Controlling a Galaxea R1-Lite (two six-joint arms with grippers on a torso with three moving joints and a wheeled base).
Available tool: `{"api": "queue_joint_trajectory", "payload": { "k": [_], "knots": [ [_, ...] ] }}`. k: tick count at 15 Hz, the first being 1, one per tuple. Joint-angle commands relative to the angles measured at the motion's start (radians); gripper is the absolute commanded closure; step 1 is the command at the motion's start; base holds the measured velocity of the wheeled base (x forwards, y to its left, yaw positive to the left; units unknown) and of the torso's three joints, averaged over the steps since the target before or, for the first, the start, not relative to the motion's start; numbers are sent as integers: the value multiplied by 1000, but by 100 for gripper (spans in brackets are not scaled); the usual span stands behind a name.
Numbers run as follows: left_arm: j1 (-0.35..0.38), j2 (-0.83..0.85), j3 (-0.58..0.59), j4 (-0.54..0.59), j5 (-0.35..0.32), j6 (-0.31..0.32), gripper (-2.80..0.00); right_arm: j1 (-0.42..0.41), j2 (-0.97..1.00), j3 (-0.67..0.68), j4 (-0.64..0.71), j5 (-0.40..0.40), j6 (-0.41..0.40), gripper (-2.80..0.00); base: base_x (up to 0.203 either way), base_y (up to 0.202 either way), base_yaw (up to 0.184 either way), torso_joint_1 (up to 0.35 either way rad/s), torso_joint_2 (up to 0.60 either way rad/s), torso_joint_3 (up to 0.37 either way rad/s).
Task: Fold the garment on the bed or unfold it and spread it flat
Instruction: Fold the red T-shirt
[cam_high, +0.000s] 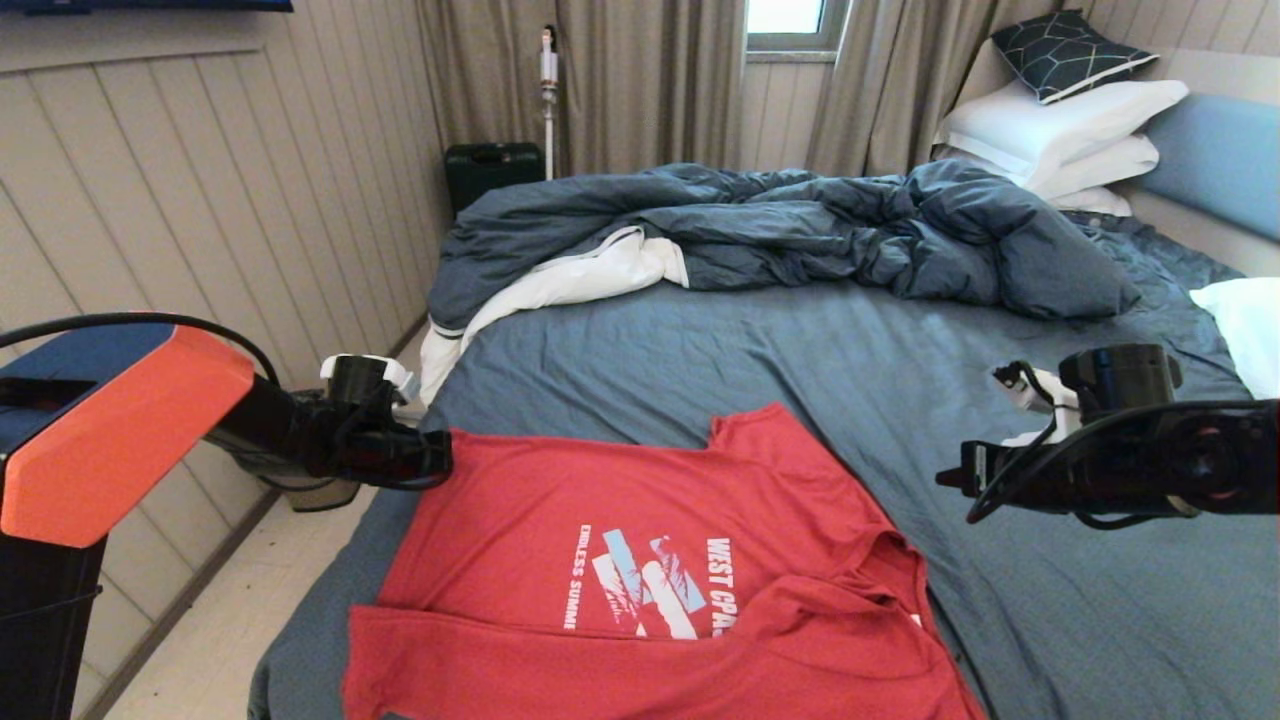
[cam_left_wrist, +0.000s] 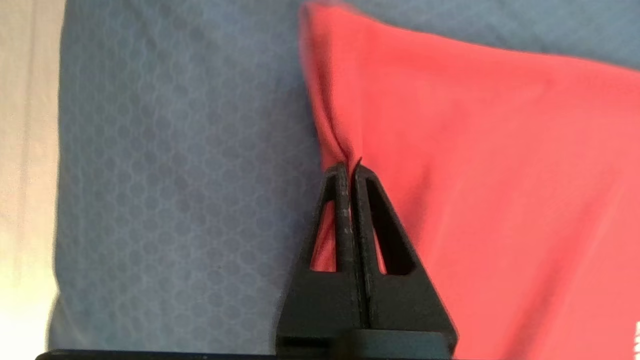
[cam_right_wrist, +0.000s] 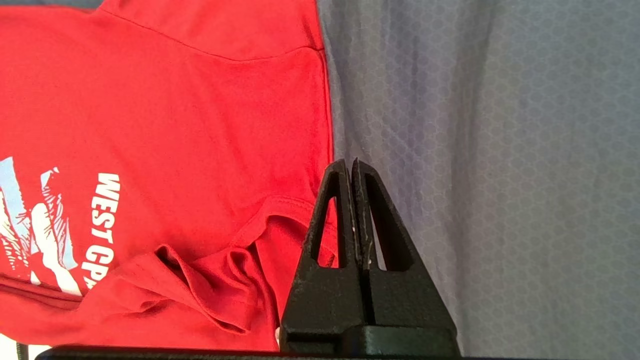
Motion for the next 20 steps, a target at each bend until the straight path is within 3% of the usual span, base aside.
{"api": "queue_joint_trajectory", "payload": {
  "k": [1,7,13,14,18,20],
  "knots": [
    [-4,-15,29,-36,0,0,0,0,-3,3,-2,1,0,0,0,0,0,0,0,0],
    [-6,-114,133,-116,0,-46,0,8,32,-18,-1,1,5,0,0,0,0,0,0,0],
    [-6,-163,209,-171,0,-51,0,43,173,-157,1,-4,25,0,0,0,0,0,0,0],
    [-6,-161,210,-172,0,-51,0,46,195,-183,1,-5,28,-280,0,0,0,0,0,0],
    [-6,-157,205,-172,0,-51,0,72,247,-255,1,-8,39,-280,0,0,0,0,0,0],
    [-5,-153,203,-174,2,-51,0,101,253,-272,1,-8,85,-280,0,0,0,0,0,0]
  ]
}}
